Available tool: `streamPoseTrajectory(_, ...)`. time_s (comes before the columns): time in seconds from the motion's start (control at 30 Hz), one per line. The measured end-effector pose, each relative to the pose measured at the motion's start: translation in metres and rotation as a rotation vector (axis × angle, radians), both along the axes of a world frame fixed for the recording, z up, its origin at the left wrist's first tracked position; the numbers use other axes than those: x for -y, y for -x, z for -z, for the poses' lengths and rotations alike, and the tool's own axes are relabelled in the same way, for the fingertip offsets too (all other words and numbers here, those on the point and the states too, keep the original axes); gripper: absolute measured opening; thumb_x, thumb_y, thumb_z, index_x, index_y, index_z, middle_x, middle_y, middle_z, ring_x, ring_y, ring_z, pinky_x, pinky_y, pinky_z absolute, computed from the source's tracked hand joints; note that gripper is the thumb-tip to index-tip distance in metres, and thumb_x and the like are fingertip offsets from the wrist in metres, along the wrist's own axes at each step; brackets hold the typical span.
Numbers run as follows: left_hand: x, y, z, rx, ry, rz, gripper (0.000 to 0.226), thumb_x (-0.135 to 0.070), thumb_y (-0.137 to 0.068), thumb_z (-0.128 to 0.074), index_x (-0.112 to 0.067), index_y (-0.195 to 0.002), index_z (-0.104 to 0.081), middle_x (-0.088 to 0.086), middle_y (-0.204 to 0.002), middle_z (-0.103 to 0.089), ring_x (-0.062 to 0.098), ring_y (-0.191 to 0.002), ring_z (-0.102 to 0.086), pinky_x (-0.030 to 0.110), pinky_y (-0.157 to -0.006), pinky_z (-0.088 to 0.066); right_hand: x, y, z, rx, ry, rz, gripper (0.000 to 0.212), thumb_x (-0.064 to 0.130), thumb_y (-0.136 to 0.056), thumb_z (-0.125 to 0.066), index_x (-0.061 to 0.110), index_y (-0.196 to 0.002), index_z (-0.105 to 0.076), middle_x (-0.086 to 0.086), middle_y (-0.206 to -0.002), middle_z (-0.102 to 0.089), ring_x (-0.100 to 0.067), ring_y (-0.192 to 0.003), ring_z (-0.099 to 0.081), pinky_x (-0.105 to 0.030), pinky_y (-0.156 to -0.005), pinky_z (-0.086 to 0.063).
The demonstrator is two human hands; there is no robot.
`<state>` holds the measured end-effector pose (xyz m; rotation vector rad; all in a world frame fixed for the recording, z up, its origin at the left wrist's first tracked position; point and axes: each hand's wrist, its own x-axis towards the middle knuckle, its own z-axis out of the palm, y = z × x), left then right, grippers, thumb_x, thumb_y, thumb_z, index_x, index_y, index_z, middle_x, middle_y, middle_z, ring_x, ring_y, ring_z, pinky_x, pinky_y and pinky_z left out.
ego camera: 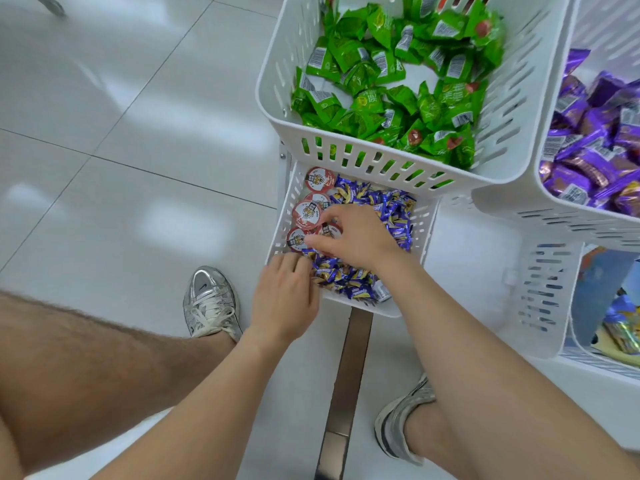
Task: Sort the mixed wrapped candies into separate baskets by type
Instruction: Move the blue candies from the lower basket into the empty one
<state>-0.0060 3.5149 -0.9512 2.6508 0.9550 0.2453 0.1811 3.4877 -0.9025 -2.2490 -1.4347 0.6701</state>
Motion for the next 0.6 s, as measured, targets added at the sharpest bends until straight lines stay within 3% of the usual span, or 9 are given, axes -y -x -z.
streamPoseTrajectory(0.1,-0.012,0.009,-0.003,0.011,-0.116,-0.163,0.025,-0.020,-0.080,-0.050,-0.013,-0.103,-0.058,0.007,-0.104,-0.054,0.032,-0.094,-0.047,0.042,-0.076,-0.040,-0.015,0.015,0.025,0.017,0.020,-0.031,0.049,0.059,-0.079,-0.081,0.023,-0.110,-0.072,0.004,-0.110,-0.072,-0.016,-0.104,-0.064,-0.037,-0.091,-0.053)
streamPoseTrajectory(0.27,-0.029,0.011,0.002,0.028,-0.086,-0.238,0.030,-0.014,-0.076,-0.055,-0.014,-0.106,-0.060,0.009,-0.113,-0.048,0.032,-0.096,-0.044,0.041,-0.077,-0.040,-0.022,0.031,0.052,0.010,-0.095,0.131,0.012,0.024,-0.093,-0.075,0.017,-0.102,-0.073,-0.002,-0.093,-0.072,-0.017,-0.087,-0.067,-0.043,-0.083,-0.058)
streamPoseTrajectory(0.43,-0.031,0.003,0.005,0.009,-0.210,-0.139,0.020,-0.007,-0.074,-0.064,-0.014,-0.093,-0.062,0.009,-0.107,-0.053,0.033,-0.093,-0.044,0.041,-0.074,-0.037,-0.018,0.024,0.039,0.116,-0.058,0.066,0.006,0.017,-0.095,-0.069,0.017,-0.101,-0.072,0.001,-0.091,-0.071,-0.017,-0.086,-0.066,-0.042,-0.081,-0.059)
streamPoseTrajectory(0.53,-0.030,-0.009,0.007,0.013,-0.248,0.056,0.019,0.000,-0.075,-0.070,-0.012,-0.088,-0.063,0.008,-0.095,-0.059,0.031,-0.087,-0.050,0.038,-0.070,-0.041,-0.010,0.007,0.003,-0.065,-0.018,0.057,0.019,0.010,-0.088,-0.063,0.020,-0.098,-0.077,0.006,-0.079,-0.075,-0.008,-0.075,-0.070,-0.033,-0.078,-0.062)
streamPoseTrajectory(0.6,-0.027,-0.016,0.008,-0.002,-0.137,0.064,0.013,-0.004,-0.082,-0.072,-0.012,-0.089,-0.064,0.006,-0.091,-0.061,0.030,-0.085,-0.056,0.038,-0.066,-0.045,0.001,-0.008,-0.028,-0.260,0.158,-0.015,0.017,0.006,-0.084,-0.068,0.016,-0.091,-0.079,0.002,-0.072,-0.076,-0.011,-0.069,-0.074,-0.029,-0.065,-0.063)
